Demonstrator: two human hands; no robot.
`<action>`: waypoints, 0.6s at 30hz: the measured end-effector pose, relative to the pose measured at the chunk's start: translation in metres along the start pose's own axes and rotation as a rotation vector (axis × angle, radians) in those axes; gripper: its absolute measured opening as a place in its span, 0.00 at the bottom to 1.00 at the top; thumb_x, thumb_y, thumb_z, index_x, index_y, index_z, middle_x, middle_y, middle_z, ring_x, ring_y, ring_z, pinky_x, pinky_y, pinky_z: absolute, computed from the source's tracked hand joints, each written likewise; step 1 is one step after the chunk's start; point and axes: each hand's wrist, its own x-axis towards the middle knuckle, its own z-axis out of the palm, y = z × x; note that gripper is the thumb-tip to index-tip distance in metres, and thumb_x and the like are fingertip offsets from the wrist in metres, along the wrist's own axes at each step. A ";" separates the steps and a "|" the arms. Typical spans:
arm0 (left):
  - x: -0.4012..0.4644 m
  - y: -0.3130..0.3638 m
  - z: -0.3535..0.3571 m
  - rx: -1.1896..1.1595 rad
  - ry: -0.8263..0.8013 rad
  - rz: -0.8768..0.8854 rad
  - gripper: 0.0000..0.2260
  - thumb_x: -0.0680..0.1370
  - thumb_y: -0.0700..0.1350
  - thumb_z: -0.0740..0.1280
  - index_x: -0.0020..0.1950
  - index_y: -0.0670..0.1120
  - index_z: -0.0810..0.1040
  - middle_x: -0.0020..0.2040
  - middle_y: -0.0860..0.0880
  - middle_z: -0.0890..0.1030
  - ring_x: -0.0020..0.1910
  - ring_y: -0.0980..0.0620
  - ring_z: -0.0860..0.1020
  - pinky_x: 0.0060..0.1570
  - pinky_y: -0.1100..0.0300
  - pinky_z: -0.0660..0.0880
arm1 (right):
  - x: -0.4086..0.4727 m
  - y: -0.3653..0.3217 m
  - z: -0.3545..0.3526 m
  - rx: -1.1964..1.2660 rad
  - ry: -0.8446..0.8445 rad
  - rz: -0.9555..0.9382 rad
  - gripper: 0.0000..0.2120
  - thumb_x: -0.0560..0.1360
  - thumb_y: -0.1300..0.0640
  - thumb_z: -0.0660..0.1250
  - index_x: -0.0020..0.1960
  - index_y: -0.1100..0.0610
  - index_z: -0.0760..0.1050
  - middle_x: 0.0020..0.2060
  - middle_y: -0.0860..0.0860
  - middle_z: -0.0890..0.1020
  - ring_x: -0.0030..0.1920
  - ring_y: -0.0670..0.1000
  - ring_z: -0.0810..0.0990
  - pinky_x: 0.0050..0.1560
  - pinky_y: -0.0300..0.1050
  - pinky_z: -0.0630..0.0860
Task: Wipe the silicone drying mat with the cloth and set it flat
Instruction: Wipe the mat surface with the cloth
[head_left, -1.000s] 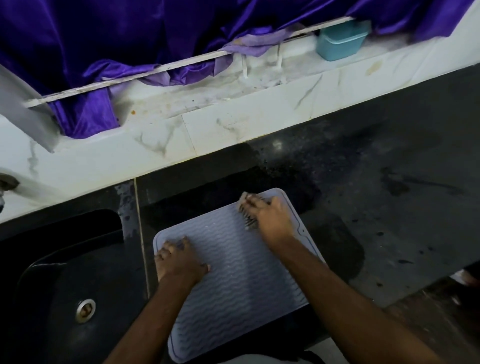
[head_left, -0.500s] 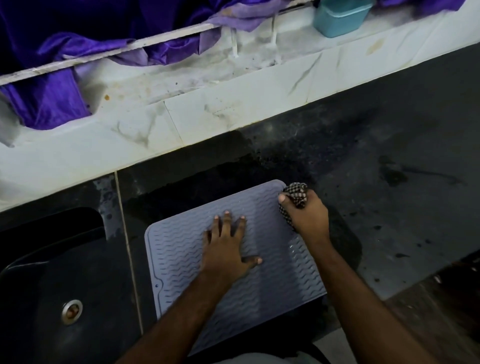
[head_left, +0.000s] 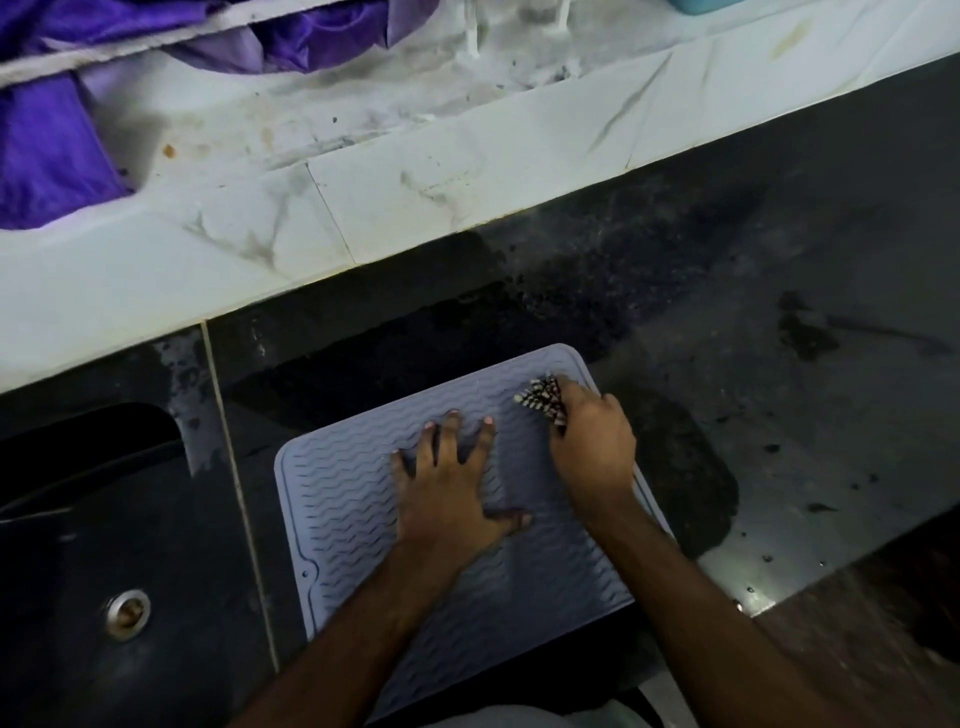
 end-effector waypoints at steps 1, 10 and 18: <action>0.001 0.000 0.000 -0.001 -0.001 -0.002 0.54 0.64 0.82 0.58 0.79 0.63 0.35 0.81 0.51 0.36 0.80 0.42 0.40 0.73 0.30 0.42 | -0.001 -0.006 0.002 0.005 0.005 0.019 0.24 0.76 0.57 0.66 0.72 0.54 0.70 0.59 0.54 0.81 0.58 0.57 0.76 0.57 0.52 0.74; 0.001 -0.002 0.002 -0.013 -0.008 0.000 0.55 0.59 0.81 0.54 0.81 0.62 0.39 0.81 0.51 0.36 0.80 0.42 0.38 0.73 0.30 0.41 | -0.006 -0.044 0.016 -0.031 -0.086 -0.067 0.22 0.74 0.60 0.65 0.68 0.53 0.72 0.54 0.53 0.83 0.57 0.57 0.76 0.53 0.51 0.76; -0.004 -0.007 0.008 0.009 0.053 0.018 0.50 0.68 0.75 0.62 0.82 0.55 0.48 0.83 0.46 0.44 0.81 0.45 0.40 0.75 0.33 0.41 | -0.019 -0.052 0.029 -0.017 -0.071 -0.187 0.21 0.73 0.59 0.67 0.65 0.51 0.74 0.52 0.49 0.84 0.54 0.54 0.78 0.44 0.49 0.79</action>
